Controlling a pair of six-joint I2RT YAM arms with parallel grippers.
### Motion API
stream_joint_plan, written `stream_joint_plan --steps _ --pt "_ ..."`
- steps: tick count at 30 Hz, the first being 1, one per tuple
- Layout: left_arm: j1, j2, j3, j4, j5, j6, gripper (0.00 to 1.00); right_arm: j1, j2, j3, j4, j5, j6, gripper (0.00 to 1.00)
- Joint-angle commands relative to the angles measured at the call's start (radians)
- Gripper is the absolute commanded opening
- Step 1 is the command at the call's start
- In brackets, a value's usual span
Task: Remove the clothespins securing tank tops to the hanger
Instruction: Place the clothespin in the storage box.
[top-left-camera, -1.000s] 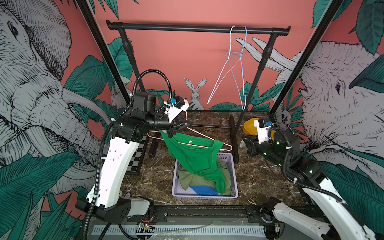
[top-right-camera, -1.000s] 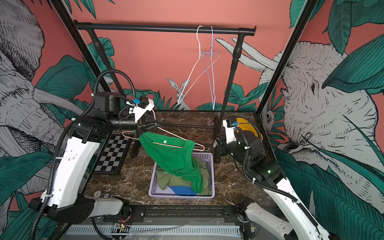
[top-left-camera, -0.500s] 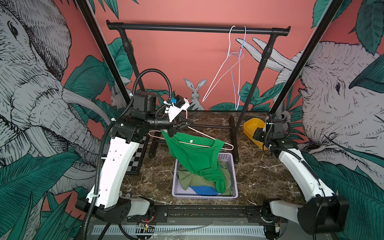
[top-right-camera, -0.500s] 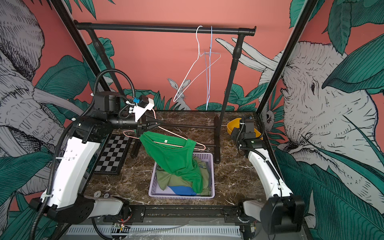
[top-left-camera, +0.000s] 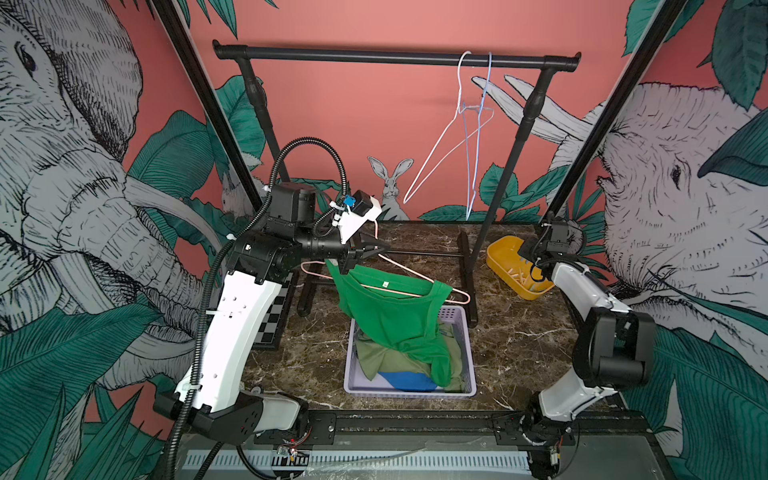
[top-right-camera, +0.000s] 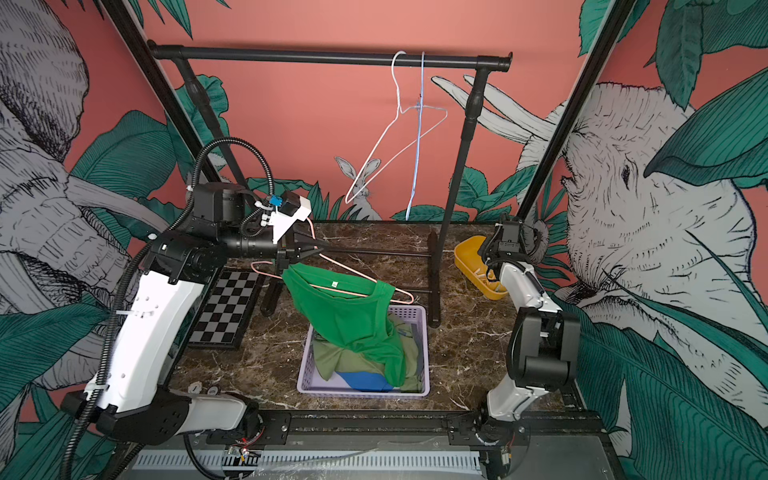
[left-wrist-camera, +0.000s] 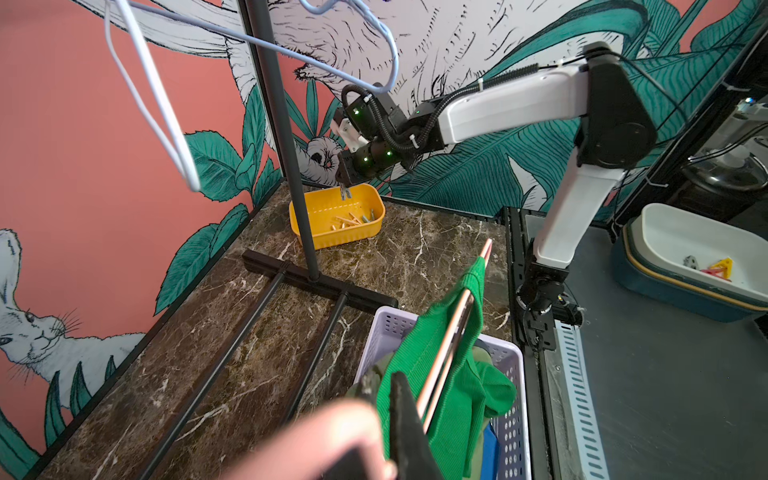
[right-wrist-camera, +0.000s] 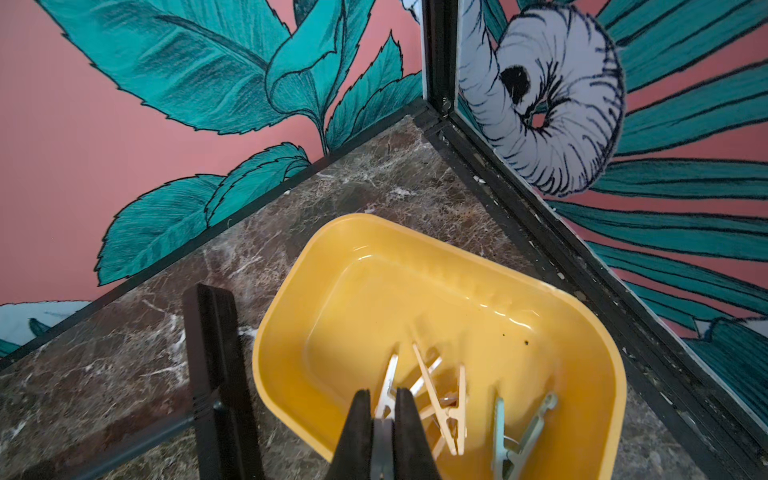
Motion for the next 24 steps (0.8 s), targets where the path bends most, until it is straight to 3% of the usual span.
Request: stream_joint_plan --steps 1,17,24 --pt "-0.005 -0.011 0.012 0.014 0.041 -0.005 0.01 -0.014 0.018 0.005 0.011 0.028 0.01 0.0" --pt "-0.009 -0.001 -0.007 0.028 0.048 -0.028 0.03 -0.049 0.058 -0.15 0.074 0.033 -0.003 0.0" --pt "-0.014 0.015 0.0 0.036 0.061 -0.032 0.03 -0.062 0.058 -0.158 0.058 0.024 -0.022 0.2"
